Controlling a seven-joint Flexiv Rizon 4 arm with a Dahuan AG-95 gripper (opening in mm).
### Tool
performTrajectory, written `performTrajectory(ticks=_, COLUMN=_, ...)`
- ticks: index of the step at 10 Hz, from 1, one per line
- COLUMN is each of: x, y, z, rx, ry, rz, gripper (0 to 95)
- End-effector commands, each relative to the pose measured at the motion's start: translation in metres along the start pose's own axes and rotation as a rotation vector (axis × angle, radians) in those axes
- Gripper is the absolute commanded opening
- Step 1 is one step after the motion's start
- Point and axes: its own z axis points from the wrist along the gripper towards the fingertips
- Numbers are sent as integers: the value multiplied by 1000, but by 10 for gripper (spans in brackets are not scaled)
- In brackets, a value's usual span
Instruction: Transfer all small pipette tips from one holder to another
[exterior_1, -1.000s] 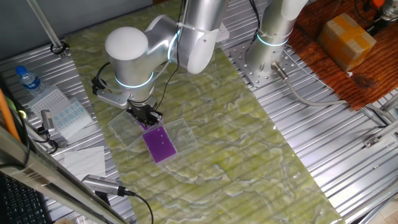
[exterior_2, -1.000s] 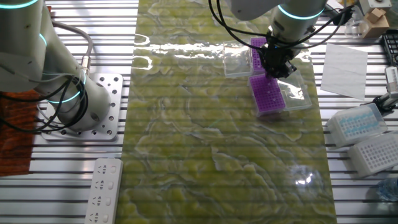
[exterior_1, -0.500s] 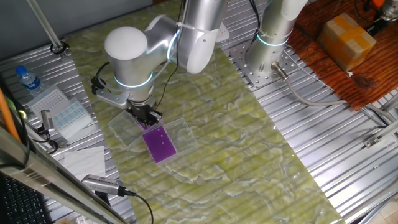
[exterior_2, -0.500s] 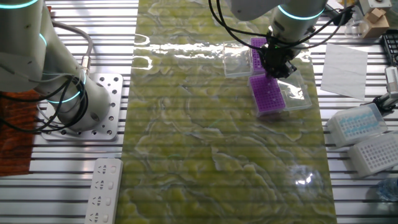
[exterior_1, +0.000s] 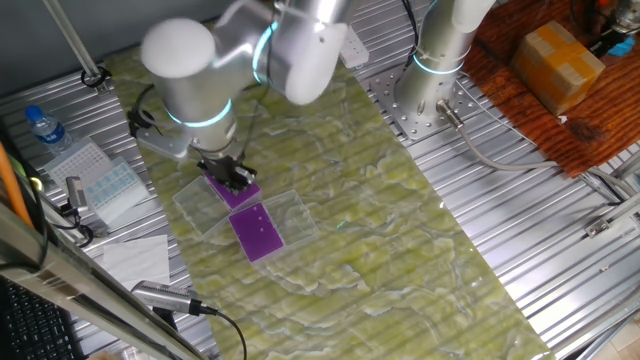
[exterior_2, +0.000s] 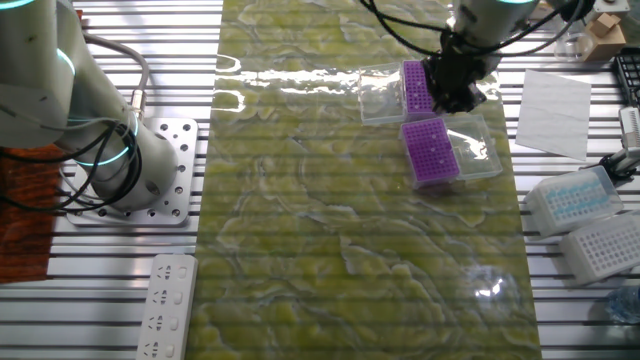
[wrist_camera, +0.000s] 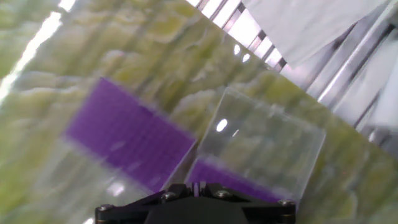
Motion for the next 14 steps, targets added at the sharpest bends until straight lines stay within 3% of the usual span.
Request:
performTrajectory(ticks=1, x=-7, y=16, z=-3, rx=-25, ry=-27, rz=105, gripper=0)
performTrajectory(ticks=6, x=-35, y=46, z=3, rx=-17, ry=-43, rz=209, gripper=0)
performTrajectory(ticks=10, x=-44, y=56, z=16, rx=-9, ry=-64, rz=242, gripper=0)
performTrajectory(ticks=14, x=-45, y=58, z=21, rx=-9, ry=-64, rz=242, gripper=0)
